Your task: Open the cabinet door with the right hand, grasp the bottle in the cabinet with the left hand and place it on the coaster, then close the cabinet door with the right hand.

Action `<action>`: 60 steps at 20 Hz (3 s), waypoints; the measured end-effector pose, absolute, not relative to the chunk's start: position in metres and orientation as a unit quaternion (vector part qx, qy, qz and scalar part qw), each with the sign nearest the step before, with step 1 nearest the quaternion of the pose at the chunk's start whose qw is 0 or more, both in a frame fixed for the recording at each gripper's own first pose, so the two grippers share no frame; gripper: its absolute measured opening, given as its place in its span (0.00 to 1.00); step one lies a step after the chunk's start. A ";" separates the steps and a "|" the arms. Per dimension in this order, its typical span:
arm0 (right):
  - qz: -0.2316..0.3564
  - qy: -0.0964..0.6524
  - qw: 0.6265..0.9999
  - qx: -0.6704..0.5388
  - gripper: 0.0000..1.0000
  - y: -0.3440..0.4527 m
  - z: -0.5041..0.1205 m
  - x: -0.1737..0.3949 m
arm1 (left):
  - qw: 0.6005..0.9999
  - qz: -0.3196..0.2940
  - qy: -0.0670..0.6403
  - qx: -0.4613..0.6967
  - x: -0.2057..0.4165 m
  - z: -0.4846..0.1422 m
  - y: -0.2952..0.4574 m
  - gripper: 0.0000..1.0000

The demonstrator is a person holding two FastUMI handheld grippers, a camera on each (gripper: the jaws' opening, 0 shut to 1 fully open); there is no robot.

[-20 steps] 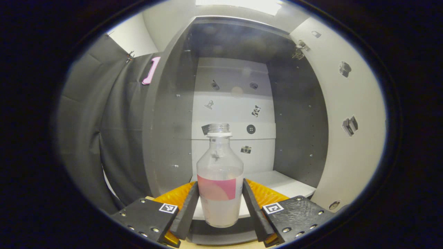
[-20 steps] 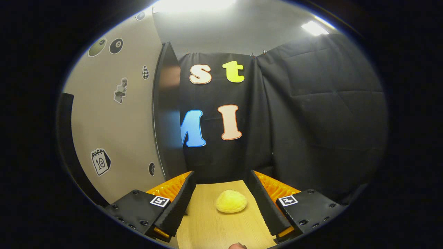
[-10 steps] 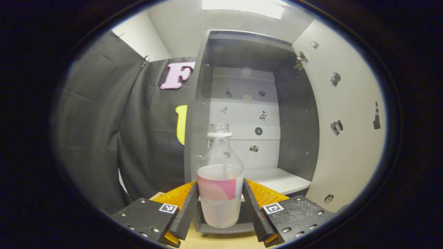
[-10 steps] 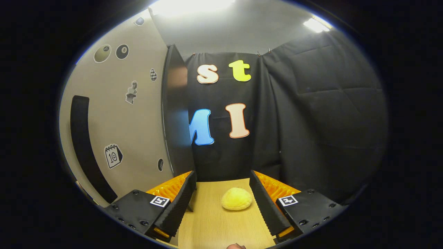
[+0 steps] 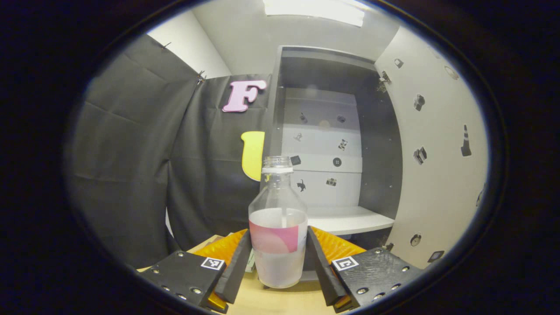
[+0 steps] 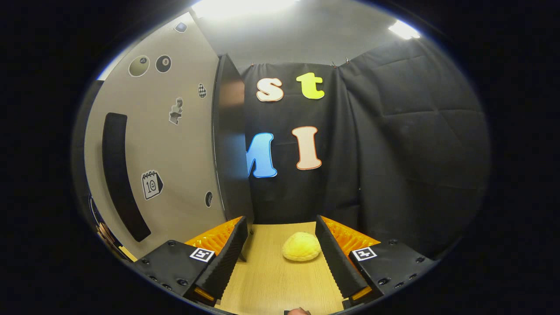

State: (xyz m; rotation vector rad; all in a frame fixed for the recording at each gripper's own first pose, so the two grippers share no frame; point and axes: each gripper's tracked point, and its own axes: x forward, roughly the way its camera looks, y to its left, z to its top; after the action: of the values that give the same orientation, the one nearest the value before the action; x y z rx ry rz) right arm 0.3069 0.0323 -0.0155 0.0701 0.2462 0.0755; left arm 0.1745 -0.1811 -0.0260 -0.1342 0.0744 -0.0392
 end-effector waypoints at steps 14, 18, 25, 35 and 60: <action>0.067 0.140 0.988 0.015 0.98 0.049 -0.024 0.301 | 0.993 0.020 0.090 -0.073 0.104 -0.122 -0.149 0.72; 0.069 0.150 0.986 0.011 0.98 0.053 -0.029 0.300 | 0.989 0.034 0.115 -0.089 0.087 -0.157 -0.140 0.72; 0.075 0.166 0.983 -0.002 0.98 0.060 -0.043 0.295 | 0.980 0.049 0.159 -0.109 0.066 -0.214 -0.132 0.75; 0.064 0.195 0.979 0.007 0.98 0.059 -0.063 0.290 | 0.967 0.046 0.222 -0.113 0.050 -0.289 -0.139 0.74; 0.095 0.209 0.973 0.030 0.98 0.074 -0.080 0.290 | 0.967 0.030 0.248 -0.053 0.007 -0.302 -0.163 0.80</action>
State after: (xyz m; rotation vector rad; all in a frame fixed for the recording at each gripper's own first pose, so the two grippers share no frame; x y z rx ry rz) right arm 0.2897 0.0736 -0.0796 0.0612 0.4219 0.1922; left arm 0.0075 -0.1628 -0.3017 -0.1077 0.5026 0.0617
